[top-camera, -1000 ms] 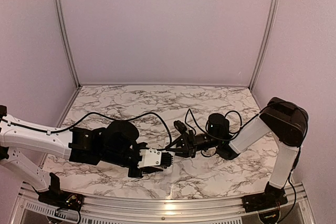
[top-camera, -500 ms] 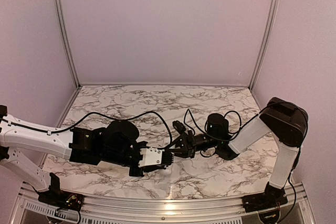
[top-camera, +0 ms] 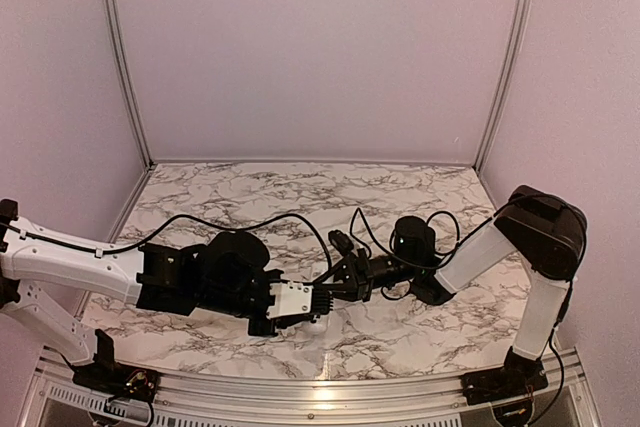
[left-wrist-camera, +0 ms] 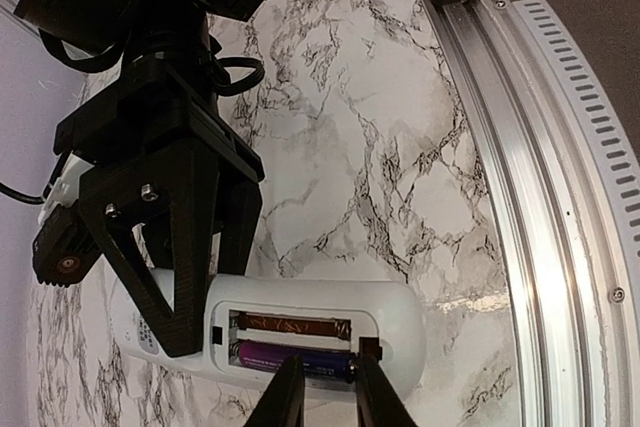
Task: Load the batteries into the remote control
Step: Load the battery into the battery compartment.
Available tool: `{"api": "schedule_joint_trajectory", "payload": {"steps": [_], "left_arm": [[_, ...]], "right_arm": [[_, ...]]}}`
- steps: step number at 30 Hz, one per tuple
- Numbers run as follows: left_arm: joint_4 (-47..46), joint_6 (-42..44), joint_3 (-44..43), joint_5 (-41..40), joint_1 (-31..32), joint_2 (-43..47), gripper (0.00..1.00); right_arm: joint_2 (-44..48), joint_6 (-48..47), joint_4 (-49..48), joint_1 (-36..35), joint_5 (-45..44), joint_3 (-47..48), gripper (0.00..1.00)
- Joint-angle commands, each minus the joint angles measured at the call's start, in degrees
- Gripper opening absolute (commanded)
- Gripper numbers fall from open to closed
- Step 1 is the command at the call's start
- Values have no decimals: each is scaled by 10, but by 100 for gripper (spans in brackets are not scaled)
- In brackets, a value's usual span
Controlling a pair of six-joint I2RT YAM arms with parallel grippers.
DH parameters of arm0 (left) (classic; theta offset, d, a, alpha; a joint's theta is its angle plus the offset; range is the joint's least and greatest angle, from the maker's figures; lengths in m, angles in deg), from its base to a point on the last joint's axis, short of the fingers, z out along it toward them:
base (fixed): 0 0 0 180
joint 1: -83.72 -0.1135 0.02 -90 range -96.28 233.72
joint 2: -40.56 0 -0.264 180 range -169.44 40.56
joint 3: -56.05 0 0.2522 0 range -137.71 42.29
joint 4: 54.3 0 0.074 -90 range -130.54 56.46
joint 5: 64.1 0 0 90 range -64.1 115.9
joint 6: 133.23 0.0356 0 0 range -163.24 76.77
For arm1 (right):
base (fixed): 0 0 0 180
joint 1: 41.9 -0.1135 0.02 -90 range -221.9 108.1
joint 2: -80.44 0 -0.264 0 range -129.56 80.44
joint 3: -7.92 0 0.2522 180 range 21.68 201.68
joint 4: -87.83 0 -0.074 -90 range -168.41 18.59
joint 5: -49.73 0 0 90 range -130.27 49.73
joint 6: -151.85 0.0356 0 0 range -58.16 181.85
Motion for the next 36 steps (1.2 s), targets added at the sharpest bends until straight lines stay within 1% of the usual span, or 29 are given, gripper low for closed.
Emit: {"api": "schedule_joint_trajectory", "payload": {"steps": [1, 17, 18, 28, 36], "left_arm": [[0, -7, -21, -14, 4, -12, 19], [43, -19, -30, -22, -5, -28, 11], [46, -19, -29, -34, -6, -28, 11], [65, -24, -30, -60, -13, -27, 11], [74, -27, -47, -48, -13, -48, 13]], "right_arm": [[6, -6, -8, -7, 6, 17, 0], [13, -10, -4, -7, 5, 16, 0], [13, -11, -3, -7, 5, 17, 0], [21, -22, 15, -7, 5, 22, 0], [23, -28, 22, -10, 6, 28, 0]]}}
